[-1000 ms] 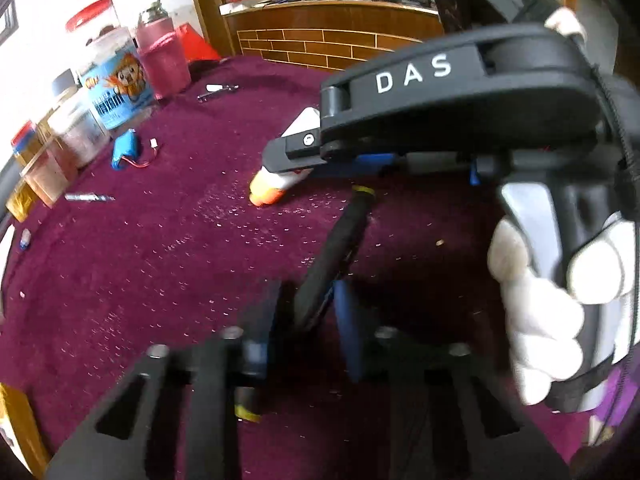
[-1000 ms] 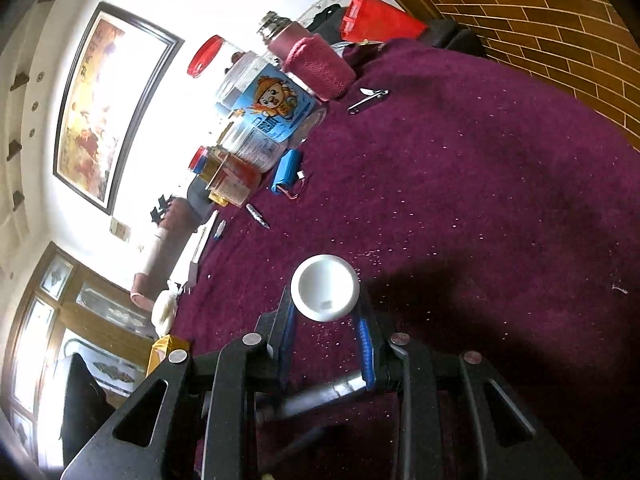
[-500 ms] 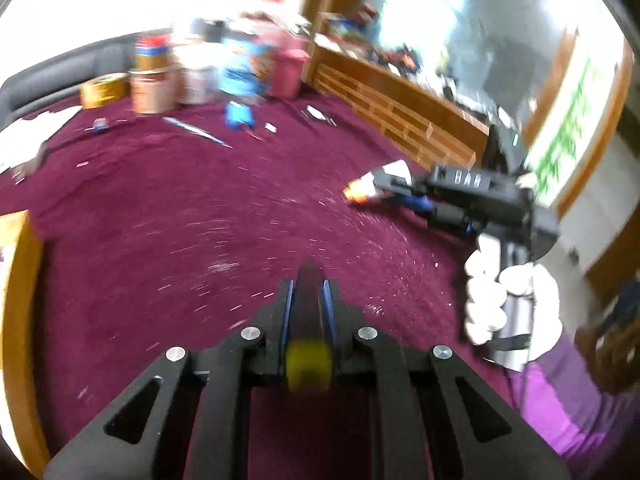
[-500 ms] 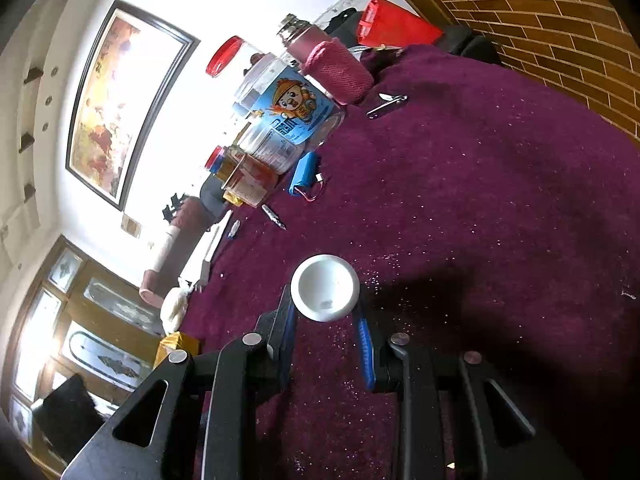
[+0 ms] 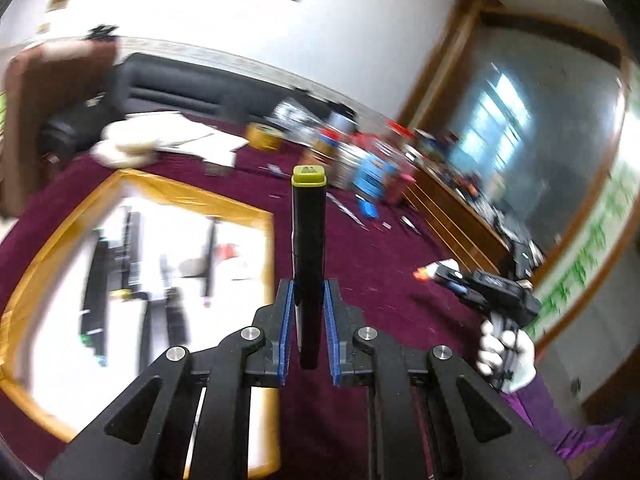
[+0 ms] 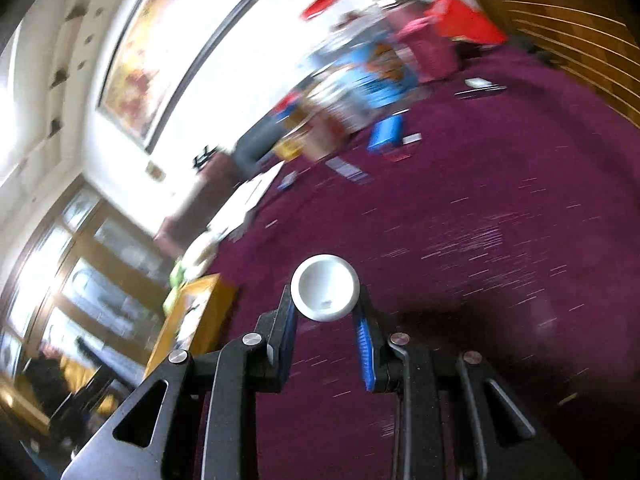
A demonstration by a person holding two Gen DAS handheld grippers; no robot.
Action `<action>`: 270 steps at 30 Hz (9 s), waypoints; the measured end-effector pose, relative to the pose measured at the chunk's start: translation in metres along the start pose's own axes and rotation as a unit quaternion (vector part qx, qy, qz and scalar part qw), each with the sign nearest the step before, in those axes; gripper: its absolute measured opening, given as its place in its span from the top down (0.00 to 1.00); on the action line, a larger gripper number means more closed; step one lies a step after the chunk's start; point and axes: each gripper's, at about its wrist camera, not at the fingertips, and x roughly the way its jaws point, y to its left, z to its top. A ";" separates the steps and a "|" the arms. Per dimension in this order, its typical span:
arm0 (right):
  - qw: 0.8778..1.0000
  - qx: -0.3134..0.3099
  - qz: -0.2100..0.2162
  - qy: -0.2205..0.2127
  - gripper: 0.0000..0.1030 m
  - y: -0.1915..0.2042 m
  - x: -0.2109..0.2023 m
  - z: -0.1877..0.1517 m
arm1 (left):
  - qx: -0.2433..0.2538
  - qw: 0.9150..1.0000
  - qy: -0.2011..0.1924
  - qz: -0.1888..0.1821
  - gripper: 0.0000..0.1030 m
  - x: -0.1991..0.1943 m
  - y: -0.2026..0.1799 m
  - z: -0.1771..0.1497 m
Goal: Organize rigid objects
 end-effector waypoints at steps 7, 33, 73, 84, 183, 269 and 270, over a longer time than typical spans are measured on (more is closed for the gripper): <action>0.992 -0.075 0.076 0.073 0.77 0.094 0.033 -0.023 | -0.088 0.995 -0.028 0.037 0.88 -0.046 0.082 -0.010; 0.899 -0.217 0.110 0.364 0.76 0.283 0.215 -0.153 | -0.145 0.980 0.091 0.097 0.87 -0.011 0.196 -0.003; 0.947 -0.308 -0.076 0.048 0.34 0.245 0.103 -0.139 | 0.012 0.939 -0.138 0.314 0.00 -0.041 0.029 0.002; 0.938 -0.328 -0.087 0.064 0.33 0.247 0.104 -0.156 | -0.018 0.922 -0.088 0.377 0.00 -0.030 0.033 -0.011; 0.954 -0.081 -0.288 0.007 0.33 0.036 0.011 -0.041 | 0.122 0.949 0.166 0.240 0.00 0.180 -0.104 -0.054; 0.931 -0.291 -0.203 -0.088 0.02 0.205 0.034 -0.075 | -0.004 0.980 -0.058 0.190 0.00 -0.002 -0.035 -0.003; 0.929 -0.306 -0.194 -0.071 0.02 0.216 0.046 -0.083 | -0.027 0.980 -0.042 0.191 0.00 0.001 -0.021 -0.003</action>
